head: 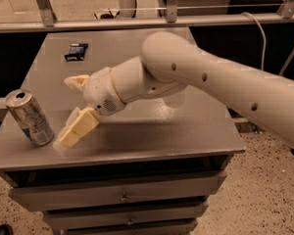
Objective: Knock redbull can over
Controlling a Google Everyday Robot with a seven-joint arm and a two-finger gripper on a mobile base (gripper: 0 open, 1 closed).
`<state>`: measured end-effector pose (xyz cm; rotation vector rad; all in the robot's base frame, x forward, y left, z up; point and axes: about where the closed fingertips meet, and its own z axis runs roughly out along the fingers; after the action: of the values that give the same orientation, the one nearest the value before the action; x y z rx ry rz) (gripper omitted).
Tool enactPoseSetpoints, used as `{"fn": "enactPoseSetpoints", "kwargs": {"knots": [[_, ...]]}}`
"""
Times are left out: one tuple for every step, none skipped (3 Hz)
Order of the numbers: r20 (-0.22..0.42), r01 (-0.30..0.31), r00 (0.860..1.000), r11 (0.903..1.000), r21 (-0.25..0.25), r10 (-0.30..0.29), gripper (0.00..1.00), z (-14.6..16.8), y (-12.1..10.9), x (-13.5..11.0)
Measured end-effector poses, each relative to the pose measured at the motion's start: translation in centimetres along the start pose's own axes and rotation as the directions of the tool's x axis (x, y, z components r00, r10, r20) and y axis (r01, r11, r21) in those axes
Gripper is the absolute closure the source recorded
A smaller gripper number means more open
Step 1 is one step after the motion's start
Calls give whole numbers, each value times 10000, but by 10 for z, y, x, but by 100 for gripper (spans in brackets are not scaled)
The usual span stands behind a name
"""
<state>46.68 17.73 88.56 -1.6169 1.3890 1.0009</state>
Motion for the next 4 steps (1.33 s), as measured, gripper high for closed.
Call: {"fn": "enactPoseSetpoints", "kwargs": {"knots": [[714,157,9974,9991,-392,-128,0,34,-2,-13],[1176,231,9930,9975,-670,-151,18,56,0,-21],[1411,154,9900,9975,-692,-55,41,64,0,-22],[1464,64,9892,9988,-492,9,64,59,-4,-22]]}}
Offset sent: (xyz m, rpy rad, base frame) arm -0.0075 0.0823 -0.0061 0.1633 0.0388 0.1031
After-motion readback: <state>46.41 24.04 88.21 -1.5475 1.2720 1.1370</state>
